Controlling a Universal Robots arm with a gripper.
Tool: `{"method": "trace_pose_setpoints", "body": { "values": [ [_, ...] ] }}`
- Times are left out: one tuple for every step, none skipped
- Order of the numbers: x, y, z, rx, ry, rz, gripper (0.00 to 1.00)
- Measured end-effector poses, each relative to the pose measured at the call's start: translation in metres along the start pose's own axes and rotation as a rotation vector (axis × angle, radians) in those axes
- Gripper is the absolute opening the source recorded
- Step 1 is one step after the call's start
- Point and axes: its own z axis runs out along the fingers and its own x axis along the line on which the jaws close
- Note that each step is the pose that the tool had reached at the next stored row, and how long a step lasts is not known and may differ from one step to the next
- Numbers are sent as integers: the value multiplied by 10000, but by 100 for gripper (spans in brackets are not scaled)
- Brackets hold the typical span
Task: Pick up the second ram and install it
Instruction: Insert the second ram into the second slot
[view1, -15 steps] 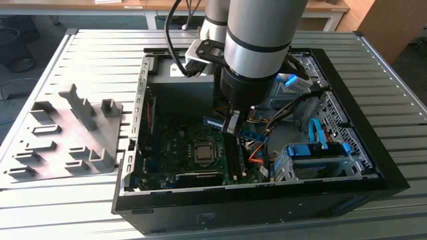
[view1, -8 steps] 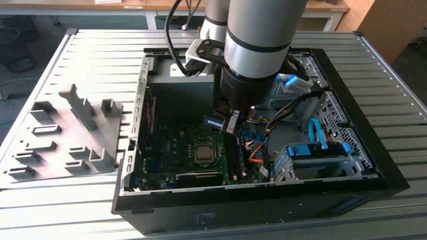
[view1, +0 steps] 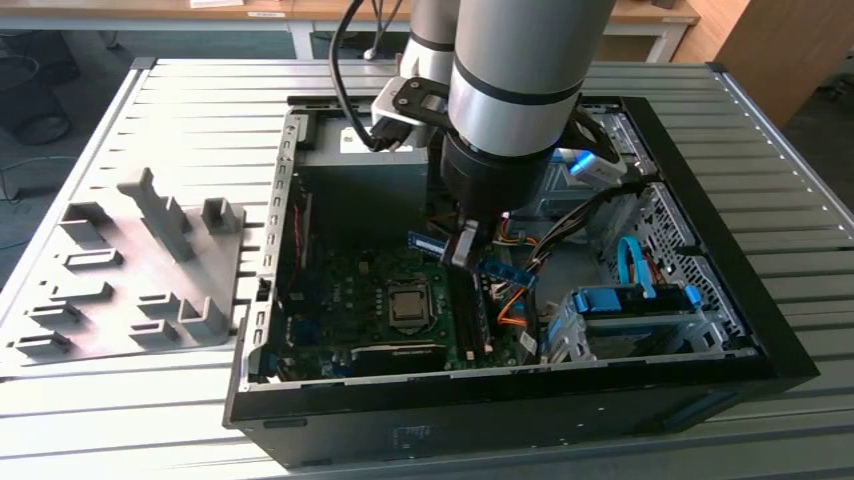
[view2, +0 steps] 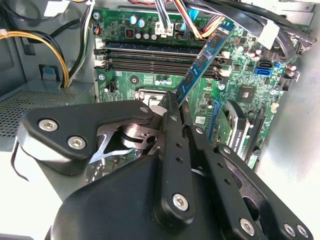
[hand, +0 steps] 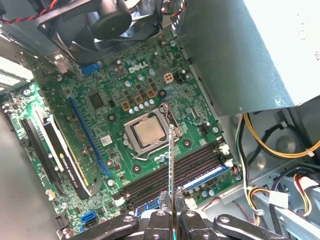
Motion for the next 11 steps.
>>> {"method": "trace_pose_setpoints", "body": {
  "values": [
    [0, 0, 0, 1, -1, 24, 14],
    [0, 0, 0, 4, -1, 51, 14],
    [0, 0, 0, 6, -1, 79, 14],
    [0, 0, 0, 8, -1, 107, 14],
    [0, 0, 0, 10, 0, 139, 14],
    [0, 0, 0, 13, -1, 169, 14],
    [0, 0, 0, 15, -1, 200, 14],
    [0, 0, 0, 17, -1, 230, 14],
    [0, 0, 0, 19, -2, 260, 14],
    [0, 0, 0, 21, -3, 290, 14],
    [0, 0, 0, 23, -4, 318, 14]
  ]
}}
